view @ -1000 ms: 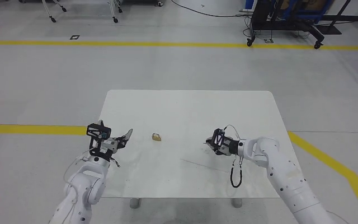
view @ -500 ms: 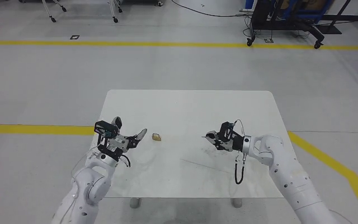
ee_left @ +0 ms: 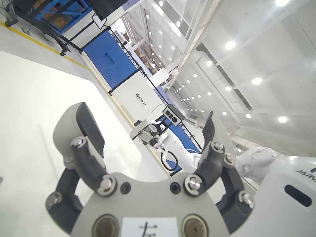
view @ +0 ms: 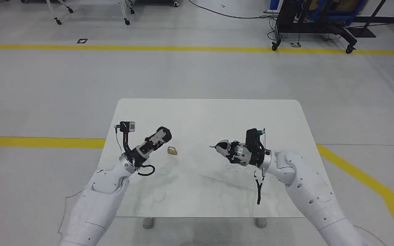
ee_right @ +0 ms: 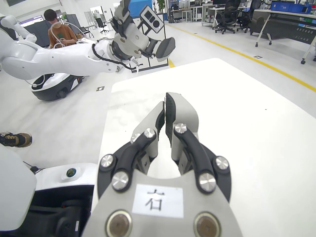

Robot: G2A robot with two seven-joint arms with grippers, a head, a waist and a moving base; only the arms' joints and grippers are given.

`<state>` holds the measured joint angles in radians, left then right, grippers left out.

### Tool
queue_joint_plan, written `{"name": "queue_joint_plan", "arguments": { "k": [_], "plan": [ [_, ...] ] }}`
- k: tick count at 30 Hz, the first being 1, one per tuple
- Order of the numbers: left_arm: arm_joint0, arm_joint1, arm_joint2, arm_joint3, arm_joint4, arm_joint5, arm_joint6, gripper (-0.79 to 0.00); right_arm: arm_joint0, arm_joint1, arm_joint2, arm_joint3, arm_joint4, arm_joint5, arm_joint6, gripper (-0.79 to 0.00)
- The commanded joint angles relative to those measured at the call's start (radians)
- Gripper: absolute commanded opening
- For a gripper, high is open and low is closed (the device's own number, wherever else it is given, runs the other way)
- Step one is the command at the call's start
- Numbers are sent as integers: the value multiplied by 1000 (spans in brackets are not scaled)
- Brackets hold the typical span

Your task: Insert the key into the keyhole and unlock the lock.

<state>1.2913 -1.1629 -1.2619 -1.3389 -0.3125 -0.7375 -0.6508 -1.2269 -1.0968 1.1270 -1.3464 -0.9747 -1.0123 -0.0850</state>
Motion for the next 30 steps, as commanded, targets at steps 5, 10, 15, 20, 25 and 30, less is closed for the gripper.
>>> {"name": "queue_joint_plan", "arguments": {
  "k": [5, 10, 15, 20, 25, 30],
  "plan": [
    [0, 0, 2, -7, 63, 2, 3, 0, 0, 0, 0, 0, -1, 0, 1, -785],
    [9, 0, 23, -57, 157, -75, 3, 0, -15, 0, -73, -14, 218, 0, -8, -785],
    [6, 1, 46, -61, 196, -144, -31, -234, 24, 26, -165, -23, 523, 0, 143, -785],
    [0, -1, 82, -61, 211, -161, -40, -397, 57, 47, -239, -23, 741, 0, 299, -785],
    [-15, 0, 112, -50, 175, -168, -82, -317, 96, 53, -305, -13, 952, 0, 447, -785],
    [-29, 3, 126, -38, 152, -176, -101, -339, 134, 50, -335, 30, 1094, 0, 577, -785]
  ]
}}
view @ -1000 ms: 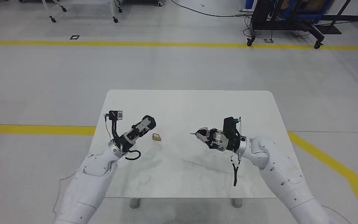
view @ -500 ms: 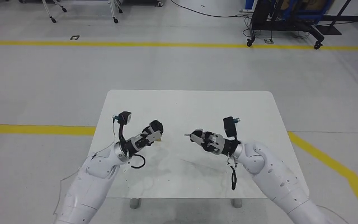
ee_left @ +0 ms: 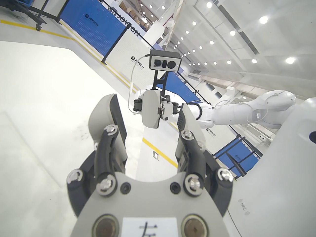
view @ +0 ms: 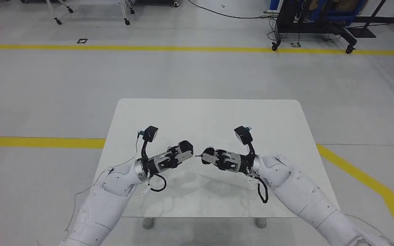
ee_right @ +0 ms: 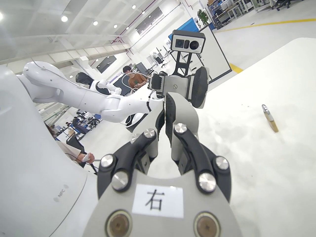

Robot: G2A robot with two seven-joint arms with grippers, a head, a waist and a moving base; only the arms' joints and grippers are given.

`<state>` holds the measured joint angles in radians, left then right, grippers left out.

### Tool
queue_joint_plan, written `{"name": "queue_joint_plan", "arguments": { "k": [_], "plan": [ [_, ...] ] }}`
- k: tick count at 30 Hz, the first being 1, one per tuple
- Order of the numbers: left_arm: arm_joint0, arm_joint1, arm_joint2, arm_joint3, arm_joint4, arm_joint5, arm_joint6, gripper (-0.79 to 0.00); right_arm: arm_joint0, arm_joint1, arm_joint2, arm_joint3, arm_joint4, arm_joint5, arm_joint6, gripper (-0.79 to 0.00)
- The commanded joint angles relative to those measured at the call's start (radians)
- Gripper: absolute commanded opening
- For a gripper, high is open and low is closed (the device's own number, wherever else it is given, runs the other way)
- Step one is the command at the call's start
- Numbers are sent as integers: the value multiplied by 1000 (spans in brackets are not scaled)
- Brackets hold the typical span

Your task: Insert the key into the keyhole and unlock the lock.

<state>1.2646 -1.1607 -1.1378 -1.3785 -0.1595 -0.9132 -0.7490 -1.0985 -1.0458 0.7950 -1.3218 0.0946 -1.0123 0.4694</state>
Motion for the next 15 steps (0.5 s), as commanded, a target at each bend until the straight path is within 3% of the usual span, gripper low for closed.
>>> {"name": "queue_joint_plan", "arguments": {
  "k": [1, 3, 5, 8, 12, 15],
  "plan": [
    [-5, 1, 4, 5, 0, -1, -4, -342, 10, -3, -6, 13, 46, 0, 42, -785],
    [-8, 2, 8, 8, 2, -2, -6, -339, 20, -6, -8, 32, 79, 0, 77, -785],
    [-11, 2, 16, 11, -3, 1, -7, -274, 28, -11, -9, 46, 109, 0, 103, -785],
    [-17, 3, 23, 16, -3, 4, -12, -277, 37, -18, -6, 73, 135, 0, 139, -785],
    [-23, 4, 33, 18, 13, 1, -19, -388, 45, -29, -9, 98, 160, 0, 179, -785],
    [-24, 4, 43, 17, 23, -5, -18, -422, 53, -39, -13, 122, 178, 0, 207, -785]
  ]
}}
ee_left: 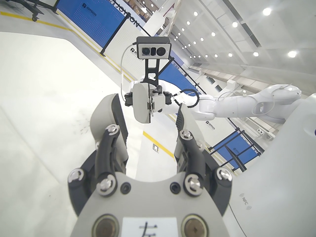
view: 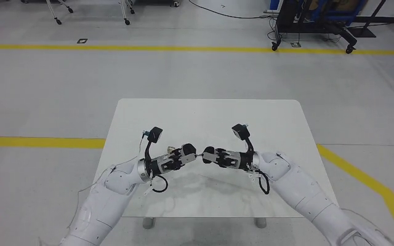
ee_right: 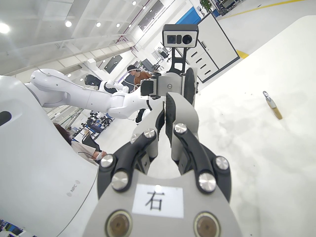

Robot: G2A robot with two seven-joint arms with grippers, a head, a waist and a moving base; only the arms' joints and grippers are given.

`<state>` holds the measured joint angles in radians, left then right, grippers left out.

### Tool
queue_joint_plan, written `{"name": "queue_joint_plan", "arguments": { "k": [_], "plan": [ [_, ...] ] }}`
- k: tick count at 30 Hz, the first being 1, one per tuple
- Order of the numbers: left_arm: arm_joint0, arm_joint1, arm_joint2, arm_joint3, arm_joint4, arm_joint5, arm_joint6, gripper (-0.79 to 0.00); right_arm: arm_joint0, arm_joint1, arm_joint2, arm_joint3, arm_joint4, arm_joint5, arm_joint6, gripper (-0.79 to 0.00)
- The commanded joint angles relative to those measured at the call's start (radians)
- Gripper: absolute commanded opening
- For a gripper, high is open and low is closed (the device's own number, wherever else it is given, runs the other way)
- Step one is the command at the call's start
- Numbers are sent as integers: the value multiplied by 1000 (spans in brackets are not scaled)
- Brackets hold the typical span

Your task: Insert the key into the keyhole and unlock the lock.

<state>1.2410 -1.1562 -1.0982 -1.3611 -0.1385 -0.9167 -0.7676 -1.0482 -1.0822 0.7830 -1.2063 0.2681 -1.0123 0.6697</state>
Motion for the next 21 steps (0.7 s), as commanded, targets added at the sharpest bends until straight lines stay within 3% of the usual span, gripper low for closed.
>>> {"name": "queue_joint_plan", "arguments": {
  "k": [1, 9, 21],
  "plan": [
    [-1, 0, 7, 0, 3, -2, 2, -425, 5, -6, -2, 13, 9, 0, 14, -785],
    [-8, 1, 24, 4, 31, 2, 14, -437, 14, -26, 5, 43, 42, 0, 67, -785],
    [-10, 6, 35, 2, 56, 6, 37, -542, 6, -49, 34, 62, 78, 0, 137, -785]
  ]
}}
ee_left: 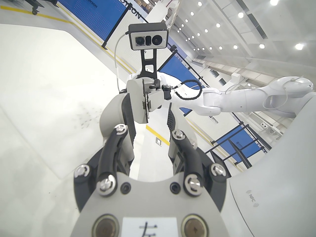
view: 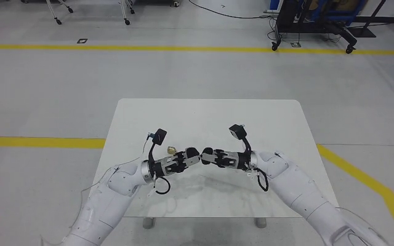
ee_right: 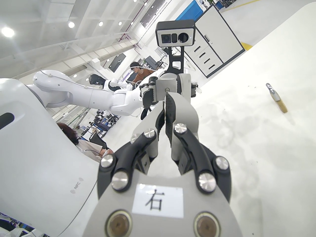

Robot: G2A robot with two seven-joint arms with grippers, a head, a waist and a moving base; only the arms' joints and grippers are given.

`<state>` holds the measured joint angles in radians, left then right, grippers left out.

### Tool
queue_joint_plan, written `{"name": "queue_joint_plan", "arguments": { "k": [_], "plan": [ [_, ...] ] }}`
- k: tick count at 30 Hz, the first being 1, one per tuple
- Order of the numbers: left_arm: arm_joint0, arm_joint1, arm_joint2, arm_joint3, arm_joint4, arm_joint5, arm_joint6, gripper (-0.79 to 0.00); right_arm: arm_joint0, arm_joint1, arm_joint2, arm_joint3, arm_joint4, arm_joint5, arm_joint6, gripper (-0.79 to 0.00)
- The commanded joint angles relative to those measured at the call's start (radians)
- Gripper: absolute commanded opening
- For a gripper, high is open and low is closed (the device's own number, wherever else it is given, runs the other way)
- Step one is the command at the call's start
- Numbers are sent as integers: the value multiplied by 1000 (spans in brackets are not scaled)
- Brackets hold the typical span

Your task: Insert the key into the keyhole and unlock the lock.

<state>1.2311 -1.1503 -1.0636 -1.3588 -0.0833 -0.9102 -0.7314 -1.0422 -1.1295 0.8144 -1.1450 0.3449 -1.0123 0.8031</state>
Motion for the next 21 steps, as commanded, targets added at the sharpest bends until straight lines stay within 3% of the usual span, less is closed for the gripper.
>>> {"name": "queue_joint_plan", "arguments": {
  "k": [1, 3, 4, 16, 17, 18, 19, 21],
  "plan": [
    [0, 1, 2, 0, 2, 0, 1, -566, -2, -3, 3, 2, 2, 0, 5, -785],
    [0, 2, 4, -1, 6, 2, 1, -742, -2, -6, 5, 6, -2, 0, 5, -785],
    [0, 2, 6, -1, 7, 3, 0, -785, -2, -7, 6, 7, -4, 0, 5, -785],
    [0, 8, 5, -2, 30, 15, 31, -785, -7, -18, 17, 10, -22, 0, 5, -779],
    [0, 9, 5, -3, 33, 14, 35, -785, -6, -18, 19, 12, -27, 0, 5, -539],
    [1, 9, 2, -3, 38, 13, 42, -785, -6, -18, 20, 13, -29, 0, 5, -80],
    [2, 10, 1, -3, 42, 11, 48, -785, -6, -18, 20, 13, -29, 0, 5, 0],
    [3, 11, -4, -4, 46, 9, 60, -785, -6, -18, 20, 13, -29, 0, 5, 0]
  ]
}}
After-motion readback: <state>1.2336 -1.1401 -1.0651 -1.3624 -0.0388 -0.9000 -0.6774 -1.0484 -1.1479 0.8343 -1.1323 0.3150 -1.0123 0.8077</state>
